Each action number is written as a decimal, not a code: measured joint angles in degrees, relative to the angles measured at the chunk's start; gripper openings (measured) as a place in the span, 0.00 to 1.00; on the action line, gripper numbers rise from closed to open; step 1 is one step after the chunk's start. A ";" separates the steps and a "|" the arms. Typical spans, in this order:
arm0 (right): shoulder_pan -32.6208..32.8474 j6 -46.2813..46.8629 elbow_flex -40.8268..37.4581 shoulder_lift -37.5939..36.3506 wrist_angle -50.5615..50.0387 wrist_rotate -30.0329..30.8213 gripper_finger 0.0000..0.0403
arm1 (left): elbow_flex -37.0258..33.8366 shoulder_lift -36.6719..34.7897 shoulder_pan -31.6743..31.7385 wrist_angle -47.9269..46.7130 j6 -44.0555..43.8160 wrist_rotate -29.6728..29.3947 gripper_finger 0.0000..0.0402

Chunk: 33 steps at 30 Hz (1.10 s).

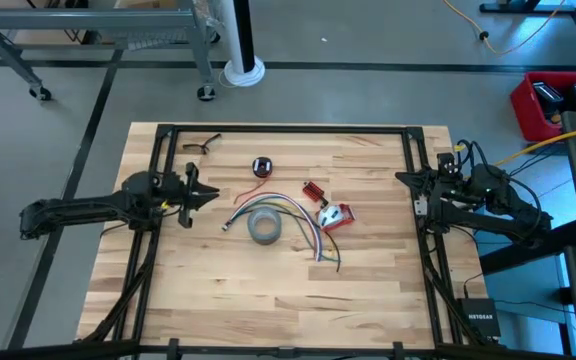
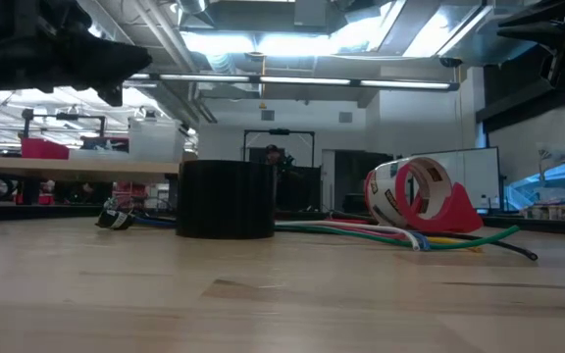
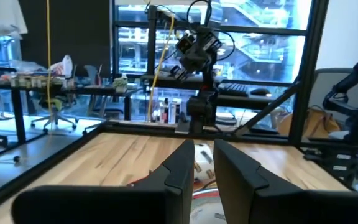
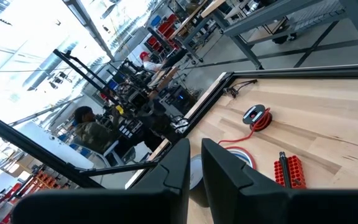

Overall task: Coil cords
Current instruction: Return to Home Position

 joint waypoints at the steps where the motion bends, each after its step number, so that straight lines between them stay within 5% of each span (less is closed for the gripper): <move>1: 0.01 0.00 0.00 0.00 0.00 0.02 0.11 | 0.00 -1.18 -0.45 -1.45 0.00 -0.52 0.13; 9: 0.00 0.00 0.00 0.00 0.00 0.01 0.11 | 0.00 -8.15 -2.53 -12.71 -3.22 -6.80 0.13; 24: -0.02 0.00 0.00 0.00 0.00 0.02 0.11 | 0.00 -17.45 -6.94 -23.27 0.35 -7.24 0.13; 33: 0.01 0.00 0.00 0.00 -0.01 0.01 0.11 | 0.00 -17.78 -6.93 -25.19 0.42 -11.56 0.13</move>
